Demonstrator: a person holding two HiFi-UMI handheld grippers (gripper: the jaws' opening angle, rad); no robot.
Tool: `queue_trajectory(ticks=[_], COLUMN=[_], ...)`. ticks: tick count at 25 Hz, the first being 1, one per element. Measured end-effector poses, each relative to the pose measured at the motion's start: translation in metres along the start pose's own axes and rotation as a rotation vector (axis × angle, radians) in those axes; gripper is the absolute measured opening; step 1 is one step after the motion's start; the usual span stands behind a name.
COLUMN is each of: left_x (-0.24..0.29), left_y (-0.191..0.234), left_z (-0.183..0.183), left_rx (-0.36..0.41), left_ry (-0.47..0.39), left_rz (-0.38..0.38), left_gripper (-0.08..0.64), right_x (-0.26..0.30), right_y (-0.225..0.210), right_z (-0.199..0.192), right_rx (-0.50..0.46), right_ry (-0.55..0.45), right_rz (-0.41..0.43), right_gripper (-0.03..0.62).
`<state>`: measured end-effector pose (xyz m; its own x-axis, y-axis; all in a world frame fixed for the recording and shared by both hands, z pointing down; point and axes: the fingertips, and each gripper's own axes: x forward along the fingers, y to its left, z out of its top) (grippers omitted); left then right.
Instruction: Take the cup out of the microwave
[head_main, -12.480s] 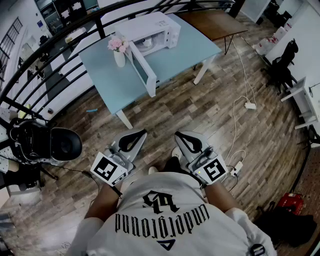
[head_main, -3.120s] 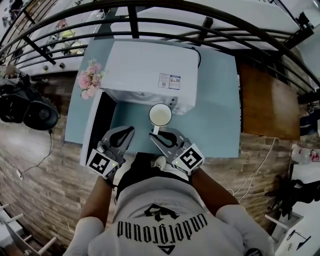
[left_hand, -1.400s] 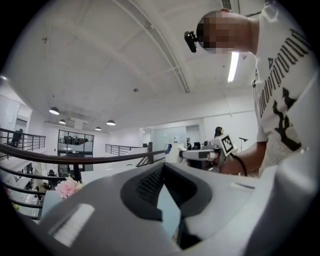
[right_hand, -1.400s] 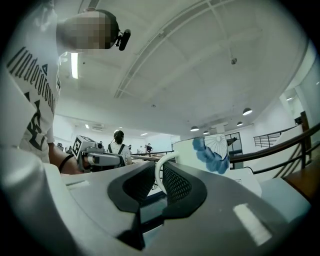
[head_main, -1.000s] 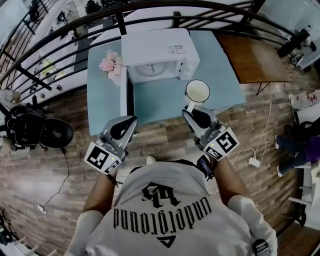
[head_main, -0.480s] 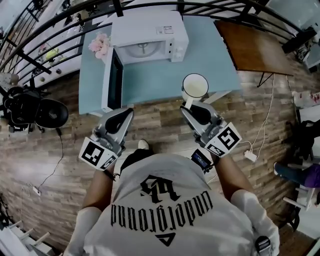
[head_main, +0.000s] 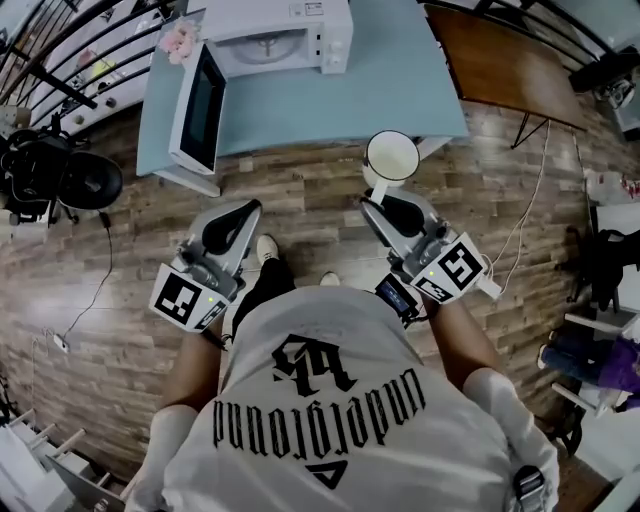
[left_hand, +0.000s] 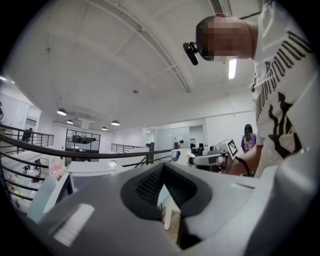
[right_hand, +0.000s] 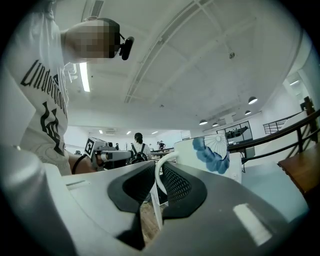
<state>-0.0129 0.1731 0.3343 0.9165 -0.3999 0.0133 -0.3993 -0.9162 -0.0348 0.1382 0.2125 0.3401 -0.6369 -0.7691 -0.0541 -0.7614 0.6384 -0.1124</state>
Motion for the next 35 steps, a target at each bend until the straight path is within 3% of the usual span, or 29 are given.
queue_trajectory(ticks=[13,35], left_x=[-0.024,-0.037], left_y=[-0.078,-0.075], left_z=[0.012,0.011], left_rx=[0.008,0.008], left_ry=[-0.037,-0.039], left_rz=[0.029,0.03], left_gripper=[0.051,0.051], right_x=[-0.063,-0.051], right_y=[0.051,0.072], right_z=[0.004,0.006], right_rx=[0.022,0.055], right_ry=[-0.016,-0.037], right_rz=[0.037,0.062], right_gripper=[0.049,0.051])
